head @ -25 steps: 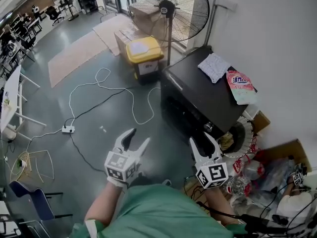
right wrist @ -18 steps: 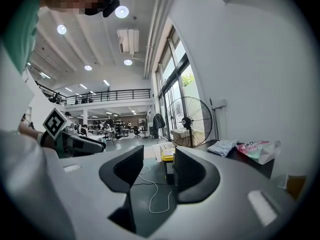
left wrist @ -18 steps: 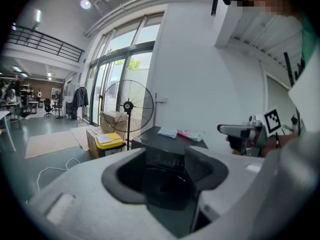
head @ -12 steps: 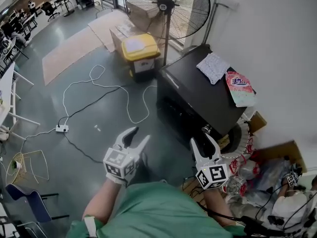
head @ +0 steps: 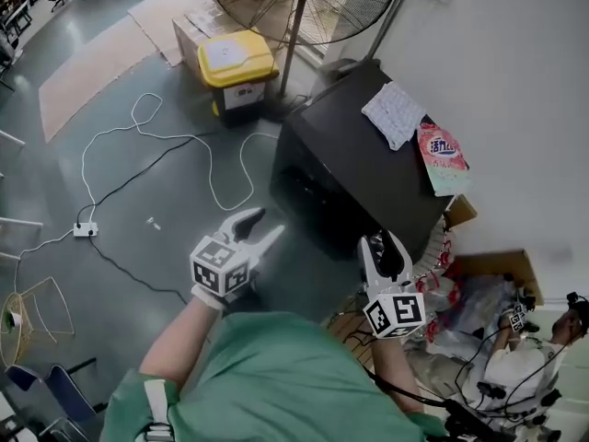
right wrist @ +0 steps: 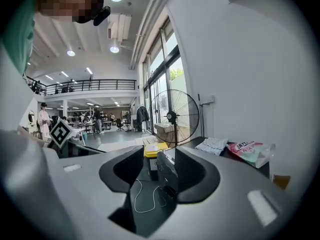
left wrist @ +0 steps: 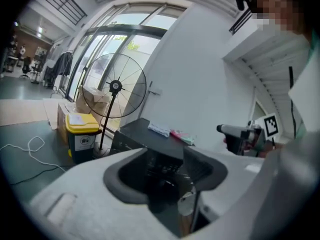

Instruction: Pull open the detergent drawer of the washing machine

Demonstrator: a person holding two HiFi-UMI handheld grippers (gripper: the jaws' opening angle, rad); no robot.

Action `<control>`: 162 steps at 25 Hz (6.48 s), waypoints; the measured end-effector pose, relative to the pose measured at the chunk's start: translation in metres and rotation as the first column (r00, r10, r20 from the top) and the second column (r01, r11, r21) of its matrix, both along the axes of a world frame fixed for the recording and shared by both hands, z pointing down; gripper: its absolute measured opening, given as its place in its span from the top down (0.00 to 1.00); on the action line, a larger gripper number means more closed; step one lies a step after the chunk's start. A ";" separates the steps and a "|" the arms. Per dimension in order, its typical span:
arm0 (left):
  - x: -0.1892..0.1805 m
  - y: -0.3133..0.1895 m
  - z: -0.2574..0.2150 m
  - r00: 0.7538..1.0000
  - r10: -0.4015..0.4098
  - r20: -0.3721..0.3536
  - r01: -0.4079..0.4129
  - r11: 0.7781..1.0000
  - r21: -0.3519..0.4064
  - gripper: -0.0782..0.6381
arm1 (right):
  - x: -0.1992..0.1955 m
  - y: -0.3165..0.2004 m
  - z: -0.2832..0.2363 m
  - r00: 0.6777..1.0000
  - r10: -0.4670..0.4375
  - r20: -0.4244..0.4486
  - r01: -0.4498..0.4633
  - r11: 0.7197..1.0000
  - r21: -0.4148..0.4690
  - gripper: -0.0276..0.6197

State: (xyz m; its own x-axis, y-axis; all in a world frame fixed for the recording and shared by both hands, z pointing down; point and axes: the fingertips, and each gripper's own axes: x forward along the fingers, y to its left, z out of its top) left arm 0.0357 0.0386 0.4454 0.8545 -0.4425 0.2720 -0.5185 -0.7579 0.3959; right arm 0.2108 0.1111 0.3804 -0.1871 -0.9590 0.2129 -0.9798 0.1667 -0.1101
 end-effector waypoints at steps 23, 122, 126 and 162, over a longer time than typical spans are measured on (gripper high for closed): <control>0.006 -0.119 0.093 0.977 0.173 -0.124 -0.194 0.962 -0.190 0.57 | -0.039 -0.125 0.040 0.999 0.024 -0.041 -0.029 0.993 -0.111 0.68; -0.012 -0.097 0.243 0.695 -0.293 -0.657 -0.278 0.733 -0.621 0.45 | -0.082 -0.143 0.057 0.937 -0.324 -0.132 0.291 0.932 -0.217 0.68; -0.016 -0.098 0.242 0.738 -0.268 -0.619 -0.254 0.740 -0.623 0.44 | -0.096 -0.135 0.053 0.938 -0.320 -0.132 0.292 0.937 -0.194 0.68; -0.161 -0.134 -0.110 0.932 -0.345 0.111 0.273 0.870 0.409 0.62 | -0.130 -0.170 -0.056 0.980 -0.133 -0.151 0.150 0.983 0.109 0.76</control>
State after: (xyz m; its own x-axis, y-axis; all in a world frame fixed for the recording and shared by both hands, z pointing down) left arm -0.1255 -0.0957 0.3350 0.6106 -0.7755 0.1602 -0.7847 -0.6198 -0.0095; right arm 0.0808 -0.0594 0.3244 -0.2988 -0.9451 0.1325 -0.9495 0.3084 0.0584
